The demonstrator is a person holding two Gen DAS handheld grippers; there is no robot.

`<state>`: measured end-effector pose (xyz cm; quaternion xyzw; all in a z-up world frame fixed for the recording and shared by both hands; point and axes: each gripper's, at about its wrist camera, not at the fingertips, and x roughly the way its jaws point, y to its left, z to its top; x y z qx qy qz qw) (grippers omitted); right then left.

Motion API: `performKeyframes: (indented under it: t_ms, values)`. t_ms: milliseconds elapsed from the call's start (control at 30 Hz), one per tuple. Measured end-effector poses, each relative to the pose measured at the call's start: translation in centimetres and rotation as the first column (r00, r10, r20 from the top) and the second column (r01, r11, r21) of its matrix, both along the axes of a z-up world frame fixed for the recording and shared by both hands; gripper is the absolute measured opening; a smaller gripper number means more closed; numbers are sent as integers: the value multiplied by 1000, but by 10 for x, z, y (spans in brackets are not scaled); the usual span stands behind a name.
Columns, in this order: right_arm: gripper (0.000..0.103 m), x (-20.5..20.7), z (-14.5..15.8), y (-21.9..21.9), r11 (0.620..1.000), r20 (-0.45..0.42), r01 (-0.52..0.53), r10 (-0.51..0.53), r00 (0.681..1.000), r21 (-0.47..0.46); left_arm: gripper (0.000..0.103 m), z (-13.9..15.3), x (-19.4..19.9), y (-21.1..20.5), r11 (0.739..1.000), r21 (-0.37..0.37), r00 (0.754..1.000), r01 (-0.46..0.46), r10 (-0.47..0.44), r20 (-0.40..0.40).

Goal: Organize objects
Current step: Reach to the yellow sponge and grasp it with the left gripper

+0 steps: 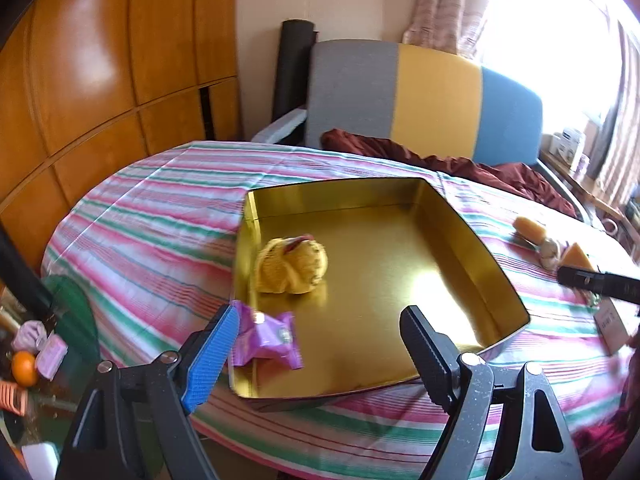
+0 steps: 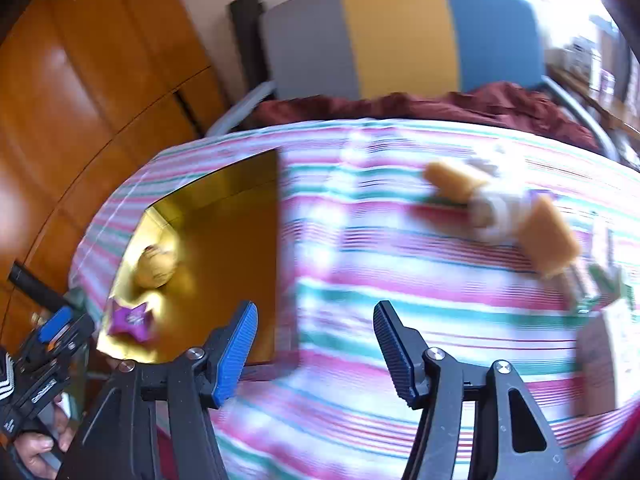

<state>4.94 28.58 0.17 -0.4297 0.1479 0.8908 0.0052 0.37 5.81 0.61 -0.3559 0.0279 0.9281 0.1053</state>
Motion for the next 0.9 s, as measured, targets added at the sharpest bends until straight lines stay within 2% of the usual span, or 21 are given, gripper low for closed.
performKeyframes:
  t_ms: [233,400,500,600,633,700,800,900]
  values:
    - [61,19,10,84,984,-5,169,-169,986,57,85,1,1,25,998,-21,998,64,-64,5]
    - [61,34,12,152,941,-40,331,-329,943,69,85,1,2,41,993,-31,994,113,-113,11]
    - [61,49,5,195,889,-56,458,-457,888,9,85,2,3,55,988,-39,989,149,-149,11]
    - [62,65,-9,230,812,-11,569,-575,818,-127,85,3,4,72,981,-47,982,189,-188,13]
    - [62,69,-12,237,790,-5,585,-596,803,-186,85,3,4,79,978,-46,979,202,-202,16]
    - [62,76,-14,246,758,6,613,-628,778,-225,85,4,5,95,969,-43,970,242,-241,28]
    - [62,75,-20,252,745,42,610,-624,781,-270,85,4,5,119,957,-28,957,289,-288,45]
    - [62,73,-21,250,751,50,599,-612,789,-278,85,7,7,143,941,-18,940,339,-338,50]
